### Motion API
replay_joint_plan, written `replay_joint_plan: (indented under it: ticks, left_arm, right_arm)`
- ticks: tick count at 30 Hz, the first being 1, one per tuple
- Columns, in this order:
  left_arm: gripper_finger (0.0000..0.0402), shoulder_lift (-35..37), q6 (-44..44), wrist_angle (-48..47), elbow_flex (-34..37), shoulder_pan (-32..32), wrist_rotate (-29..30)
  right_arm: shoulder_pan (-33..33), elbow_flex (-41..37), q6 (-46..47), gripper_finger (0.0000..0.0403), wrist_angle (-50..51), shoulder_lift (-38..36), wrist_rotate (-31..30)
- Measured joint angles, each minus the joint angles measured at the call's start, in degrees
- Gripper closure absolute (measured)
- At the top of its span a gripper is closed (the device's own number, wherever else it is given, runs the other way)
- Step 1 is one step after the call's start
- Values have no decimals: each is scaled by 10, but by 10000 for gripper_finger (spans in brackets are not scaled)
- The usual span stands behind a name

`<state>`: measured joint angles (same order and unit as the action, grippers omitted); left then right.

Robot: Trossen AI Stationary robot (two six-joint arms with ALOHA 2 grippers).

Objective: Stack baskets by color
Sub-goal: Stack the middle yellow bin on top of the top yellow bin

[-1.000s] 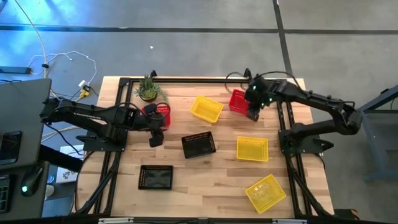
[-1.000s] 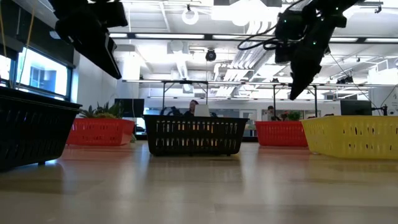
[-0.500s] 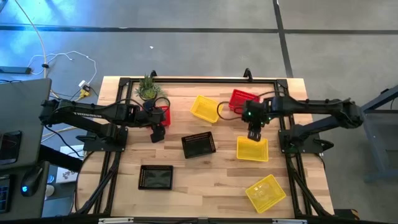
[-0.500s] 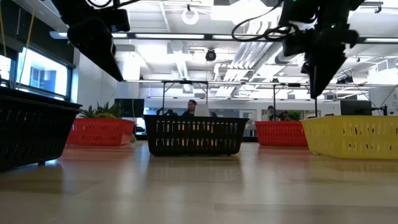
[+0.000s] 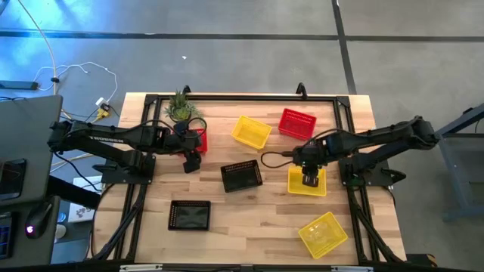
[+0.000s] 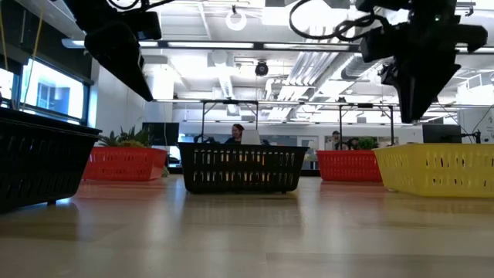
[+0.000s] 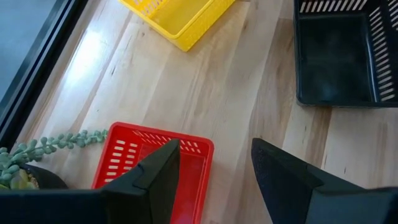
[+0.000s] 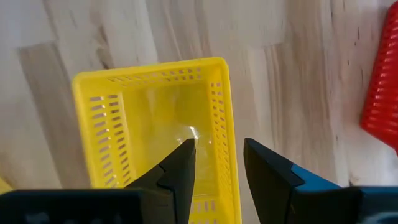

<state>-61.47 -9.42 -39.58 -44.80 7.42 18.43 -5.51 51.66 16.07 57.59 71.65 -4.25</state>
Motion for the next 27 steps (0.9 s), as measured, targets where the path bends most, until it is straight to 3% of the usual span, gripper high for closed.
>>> replay_joint_plan:
  ticks: [19, 22, 27]
  left_arm:
    - [216, 0, 17, 0, 0, 0, 0]
    - [216, 0, 21, 0, 0, 0, 0]
    - [216, 0, 21, 0, 0, 0, 0]
  right_arm:
    - [-1, 0, 47, 283, 2, 145, -17]
    - [-1, 0, 56, 302, 3, 158, -17]
    - [-1, 0, 59, 374, 5, 172, -16]
